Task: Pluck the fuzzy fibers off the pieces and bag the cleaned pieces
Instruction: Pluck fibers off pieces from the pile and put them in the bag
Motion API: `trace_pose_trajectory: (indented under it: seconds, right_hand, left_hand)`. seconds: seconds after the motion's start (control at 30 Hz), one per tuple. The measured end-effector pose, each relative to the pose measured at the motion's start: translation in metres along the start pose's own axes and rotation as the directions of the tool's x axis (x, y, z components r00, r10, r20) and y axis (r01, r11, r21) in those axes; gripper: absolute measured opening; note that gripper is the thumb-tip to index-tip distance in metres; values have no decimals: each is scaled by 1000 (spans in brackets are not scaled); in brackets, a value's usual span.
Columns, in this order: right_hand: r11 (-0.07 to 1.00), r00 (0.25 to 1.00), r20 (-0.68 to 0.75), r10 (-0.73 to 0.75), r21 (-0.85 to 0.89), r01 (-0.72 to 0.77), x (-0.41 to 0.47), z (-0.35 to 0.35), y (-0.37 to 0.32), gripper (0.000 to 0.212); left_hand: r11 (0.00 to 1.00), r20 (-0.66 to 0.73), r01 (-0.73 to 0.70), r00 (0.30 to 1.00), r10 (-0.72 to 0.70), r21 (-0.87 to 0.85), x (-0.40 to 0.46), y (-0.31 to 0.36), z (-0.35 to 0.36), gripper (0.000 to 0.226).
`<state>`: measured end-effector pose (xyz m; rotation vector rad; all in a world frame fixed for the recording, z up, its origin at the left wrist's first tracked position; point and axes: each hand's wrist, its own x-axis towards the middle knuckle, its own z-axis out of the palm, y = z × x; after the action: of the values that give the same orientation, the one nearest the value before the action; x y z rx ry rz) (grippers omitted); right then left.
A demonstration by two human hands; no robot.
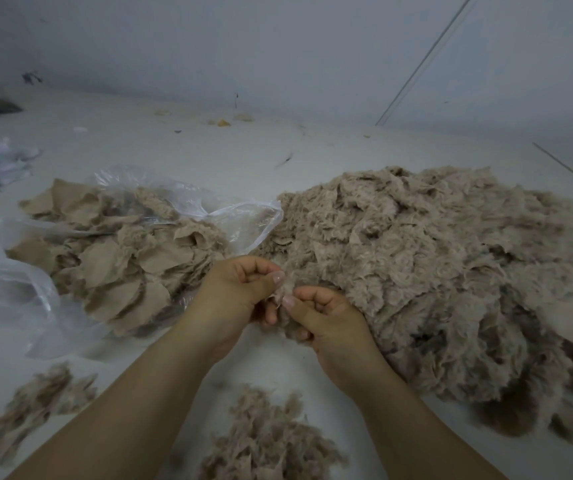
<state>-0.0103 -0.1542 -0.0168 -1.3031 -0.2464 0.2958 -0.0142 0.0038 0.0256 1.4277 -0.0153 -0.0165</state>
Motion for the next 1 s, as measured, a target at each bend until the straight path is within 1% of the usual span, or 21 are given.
trace_pose_trajectory:
  seconds: [0.07, 0.13, 0.2, 0.23, 0.3, 0.4, 0.5, 0.57, 0.63, 0.73, 0.83, 0.9, 1.0]
  right_hand:
    - [999, 999, -37, 32, 35, -31, 1, -1, 1, 31]
    - [999, 997, -69, 39, 35, -36, 1, -1, 2, 15]
    - [999, 996, -81, 29, 46, -25, 1, 0, 2, 7]
    - [997, 997, -71, 29, 79, -23, 2, 0, 3, 4]
    - [991, 998, -56, 34, 133, -27, 2, 1, 2, 6]
    - [999, 997, -81, 18, 37, -15, 1, 2, 3, 18]
    - [998, 993, -108, 48, 38, -45, 1, 2, 5, 11]
    - [997, 992, -110, 65, 52, -60, 2, 1, 6, 11]
    - [997, 992, -109, 63, 53, -58, 2, 0, 5, 12]
    - [996, 991, -116, 64, 63, -57, 2, 1, 4, 19]
    - [992, 989, -122, 79, 106, -66, 2, 3, 3, 26]
    - [992, 989, -121, 84, 109, -71, 2, 4, 2, 23]
    - [991, 988, -129, 89, 109, -75, 1, 4, 1, 16]
  left_hand:
    - [999, 6, 24, 1000, -24, -23, 1, -3, 0, 17]
    - [999, 39, 37, 999, -36, -28, 1, -5, 1, 20]
    - [999, 75, 42, 996, -39, -32, 0, -6, 4, 15]
    - [999, 83, 40, 996, -37, -33, -1, -6, 5, 13]
    - [999, 85, 31, 996, -28, -38, 0, -7, 5, 13]
    - [1000, 37, 17, 999, -16, -23, 2, -6, 5, 7]
    - [1000, -33, -16, 999, 17, 16, 3, -6, 5, 13]
    - [998, -90, -47, 995, 50, 33, 4, -5, 1, 14]
    - [998, -88, -58, 994, 60, 29, 4, -4, -4, 13]
    - [999, -69, -37, 997, 38, 9, 2, -1, -10, 10]
    - [1000, -106, -3, 994, 1, -24, 2, -2, -14, 13]
    - [1000, -132, 10, 991, -12, -18, 3, -3, -15, 17]
    - [999, -136, 30, 990, -35, -40, 2, -4, -16, 18]
